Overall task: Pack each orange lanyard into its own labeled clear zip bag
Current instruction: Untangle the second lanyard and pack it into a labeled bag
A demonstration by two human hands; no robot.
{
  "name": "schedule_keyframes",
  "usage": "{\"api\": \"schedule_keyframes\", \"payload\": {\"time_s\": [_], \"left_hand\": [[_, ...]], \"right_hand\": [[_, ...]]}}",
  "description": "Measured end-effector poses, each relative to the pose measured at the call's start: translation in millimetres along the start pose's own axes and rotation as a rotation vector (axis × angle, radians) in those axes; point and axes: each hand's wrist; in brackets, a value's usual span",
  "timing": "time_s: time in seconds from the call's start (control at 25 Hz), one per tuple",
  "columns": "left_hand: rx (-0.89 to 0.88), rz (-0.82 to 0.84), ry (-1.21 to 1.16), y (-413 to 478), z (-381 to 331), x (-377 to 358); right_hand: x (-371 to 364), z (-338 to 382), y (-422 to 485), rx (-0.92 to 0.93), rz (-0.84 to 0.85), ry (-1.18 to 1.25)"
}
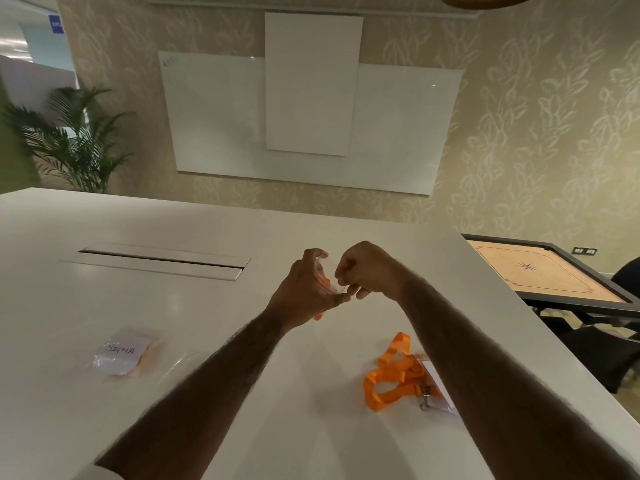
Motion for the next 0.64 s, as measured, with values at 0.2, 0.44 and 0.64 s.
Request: {"api": "schedule_keyframes", "payload": {"time_s": [0.2, 0.44, 0.64], "left_hand": [[-0.02, 0.019, 0.017, 5, -13, -9], [0.064, 0.002, -0.064, 8, -1, 1], [0.023, 0.011, -0.228, 7, -3, 11]], "right_hand": [[-12, 4, -2, 0.084, 0.044, -0.256], [10, -8, -8, 0.073, 0.224, 0.036], [9, -17, -1, 0.095, 0.088, 0.022]]}}
Point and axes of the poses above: each hand's wrist, its own y-axis towards the middle knuckle, its own x-axis out of the back of the hand, z = x × y, and after that the axes turned 6 degrees about y, right-handed
